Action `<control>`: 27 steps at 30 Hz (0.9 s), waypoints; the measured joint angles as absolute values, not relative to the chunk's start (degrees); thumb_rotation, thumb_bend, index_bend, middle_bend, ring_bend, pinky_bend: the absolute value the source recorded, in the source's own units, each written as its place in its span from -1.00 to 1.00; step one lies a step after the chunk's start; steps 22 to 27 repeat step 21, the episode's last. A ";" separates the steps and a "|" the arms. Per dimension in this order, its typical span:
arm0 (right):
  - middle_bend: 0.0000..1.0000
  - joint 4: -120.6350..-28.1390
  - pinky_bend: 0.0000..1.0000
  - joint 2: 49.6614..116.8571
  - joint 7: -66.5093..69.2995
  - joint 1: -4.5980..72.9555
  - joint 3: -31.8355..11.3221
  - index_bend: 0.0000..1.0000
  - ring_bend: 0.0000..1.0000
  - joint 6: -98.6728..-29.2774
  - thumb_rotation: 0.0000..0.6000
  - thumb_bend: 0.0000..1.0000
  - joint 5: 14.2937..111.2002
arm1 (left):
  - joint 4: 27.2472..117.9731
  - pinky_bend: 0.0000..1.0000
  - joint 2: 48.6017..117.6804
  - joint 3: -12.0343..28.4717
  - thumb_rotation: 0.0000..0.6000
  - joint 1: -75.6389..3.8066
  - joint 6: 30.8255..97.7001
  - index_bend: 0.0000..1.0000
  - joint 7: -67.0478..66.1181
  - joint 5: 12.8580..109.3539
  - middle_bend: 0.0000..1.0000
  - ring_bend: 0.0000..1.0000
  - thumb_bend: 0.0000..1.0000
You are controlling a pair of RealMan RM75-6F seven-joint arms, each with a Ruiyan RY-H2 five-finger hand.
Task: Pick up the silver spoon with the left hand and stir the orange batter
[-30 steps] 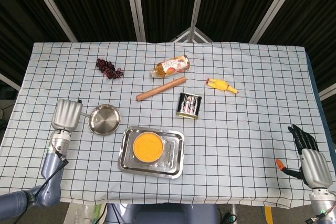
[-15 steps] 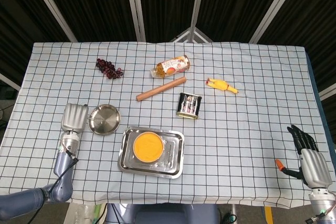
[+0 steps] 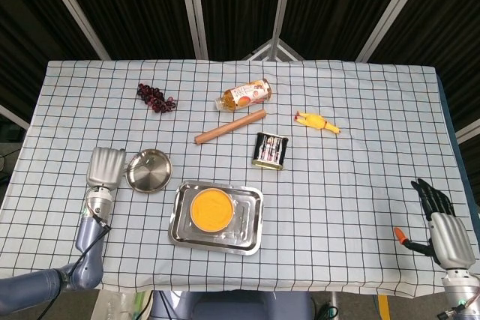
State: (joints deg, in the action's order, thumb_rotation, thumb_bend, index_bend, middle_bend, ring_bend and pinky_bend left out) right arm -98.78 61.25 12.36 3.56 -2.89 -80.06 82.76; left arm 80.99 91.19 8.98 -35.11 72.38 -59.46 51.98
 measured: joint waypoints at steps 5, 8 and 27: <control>-1.00 -98.84 -1.00 60.89 12.49 3.57 -2.76 -1.00 -1.00 -79.56 1.00 -0.32 82.44 | 85.15 0.91 87.63 7.74 1.00 -32.70 75.17 -0.17 -54.16 56.15 0.74 0.81 -0.57; -1.00 -98.93 -1.00 60.66 12.32 3.58 -2.55 -1.00 -1.00 -79.28 1.00 -0.32 82.48 | 88.06 0.62 84.22 5.87 1.00 -29.80 78.44 -0.41 -49.63 60.55 0.31 0.47 -0.58; -1.00 -97.29 -1.00 61.90 6.66 3.47 -2.42 -1.00 -1.00 -81.67 1.00 -0.32 84.89 | 92.63 -0.99 71.07 -8.04 1.00 -11.09 96.98 -1.00 -29.11 79.72 -1.00 -1.00 -0.85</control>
